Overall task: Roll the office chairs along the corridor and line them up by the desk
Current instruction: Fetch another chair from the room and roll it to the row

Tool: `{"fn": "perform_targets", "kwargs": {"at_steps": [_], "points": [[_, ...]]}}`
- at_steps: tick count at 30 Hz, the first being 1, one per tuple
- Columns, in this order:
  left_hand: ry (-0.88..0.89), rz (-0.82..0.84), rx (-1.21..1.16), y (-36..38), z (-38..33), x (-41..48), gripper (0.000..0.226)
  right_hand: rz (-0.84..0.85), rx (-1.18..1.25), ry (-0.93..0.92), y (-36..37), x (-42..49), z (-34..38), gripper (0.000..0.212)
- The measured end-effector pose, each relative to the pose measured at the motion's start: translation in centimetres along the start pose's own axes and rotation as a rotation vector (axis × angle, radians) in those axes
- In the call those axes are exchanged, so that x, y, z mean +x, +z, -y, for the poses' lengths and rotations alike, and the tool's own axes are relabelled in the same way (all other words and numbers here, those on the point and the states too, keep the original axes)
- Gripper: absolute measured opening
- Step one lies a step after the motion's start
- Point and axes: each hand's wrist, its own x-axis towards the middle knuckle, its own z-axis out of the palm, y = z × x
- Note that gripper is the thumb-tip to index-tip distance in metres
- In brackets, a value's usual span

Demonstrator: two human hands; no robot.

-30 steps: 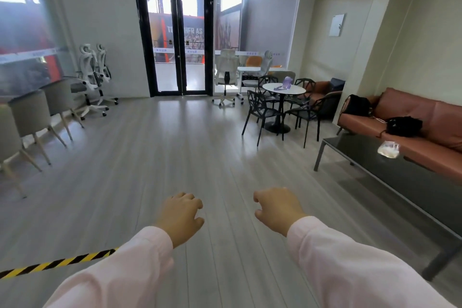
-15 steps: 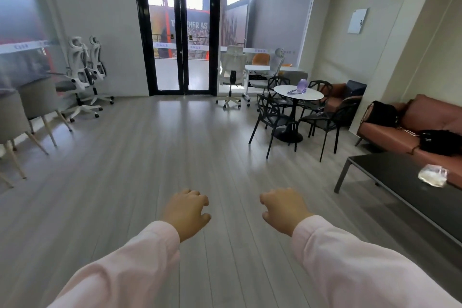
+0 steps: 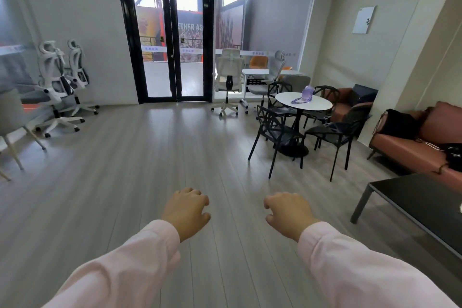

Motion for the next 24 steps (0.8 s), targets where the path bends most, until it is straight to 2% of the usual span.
{"fn": "perform_targets", "kwargs": {"at_steps": [7,14,24], "points": [[-0.091,-0.041,0.028,-0.6,3.3,19.1,0.04,-0.031,0.016,-0.063,-1.3,20.7,-8.3,0.027],[-0.157,-0.007,0.016,1.5,8.2,33.9,0.04,0.003,0.05,-0.141,-0.6,37.3,-12.3,0.029],[-0.111,0.028,0.009,6.0,18.2,59.4,0.04,0.032,0.035,-0.092,2.3,63.1,-16.8,0.029]]}}
